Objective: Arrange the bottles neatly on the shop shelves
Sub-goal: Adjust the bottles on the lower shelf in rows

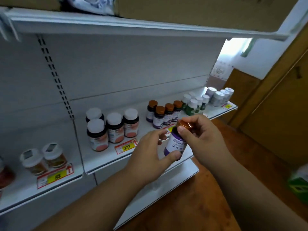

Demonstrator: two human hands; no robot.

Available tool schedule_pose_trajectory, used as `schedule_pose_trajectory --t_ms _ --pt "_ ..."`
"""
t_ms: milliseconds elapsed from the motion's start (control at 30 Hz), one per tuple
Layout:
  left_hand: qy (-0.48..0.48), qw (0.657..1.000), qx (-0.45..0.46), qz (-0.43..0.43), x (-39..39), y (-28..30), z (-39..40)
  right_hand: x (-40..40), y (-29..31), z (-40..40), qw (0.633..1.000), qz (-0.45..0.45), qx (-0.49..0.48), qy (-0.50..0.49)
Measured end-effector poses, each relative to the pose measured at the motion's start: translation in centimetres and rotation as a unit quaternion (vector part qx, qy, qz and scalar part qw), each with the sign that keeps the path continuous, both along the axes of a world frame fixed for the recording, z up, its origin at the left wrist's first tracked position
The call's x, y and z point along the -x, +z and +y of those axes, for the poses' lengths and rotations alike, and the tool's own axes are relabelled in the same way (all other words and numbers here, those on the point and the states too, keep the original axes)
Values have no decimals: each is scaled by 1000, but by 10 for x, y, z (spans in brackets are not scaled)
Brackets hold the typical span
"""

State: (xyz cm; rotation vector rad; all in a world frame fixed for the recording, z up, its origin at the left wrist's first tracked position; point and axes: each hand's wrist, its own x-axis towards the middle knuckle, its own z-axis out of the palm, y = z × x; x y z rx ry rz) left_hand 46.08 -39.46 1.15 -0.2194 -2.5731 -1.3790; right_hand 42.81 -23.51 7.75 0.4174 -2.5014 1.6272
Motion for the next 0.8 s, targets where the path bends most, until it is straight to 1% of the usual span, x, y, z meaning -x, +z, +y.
schedule_pose_trajectory --t_ms 100,167,300,434,567,634,700,800 --pt "8 999 30 -13 40 -3 5 42 1 7 1000 10 -4 2" --pt "12 998 54 5 68 -3 7 69 4 11 1000 19 3 -8" --pt "95 989 104 47 119 3 13 126 15 15 1000 23 16 -11" --pt "139 976 162 39 156 -4 20 187 15 14 998 52 -15 -6" --pt "213 957 185 65 182 -9 30 245 3 7 994 70 -48 68" --pt "248 943 211 69 193 -13 33 268 -4 2 988 54 -87 113" --pt "255 934 250 15 201 -14 36 289 -11 -2 980 51 -112 155" --pt "263 913 288 -119 216 -18 35 310 -17 -10 968 76 -109 213"
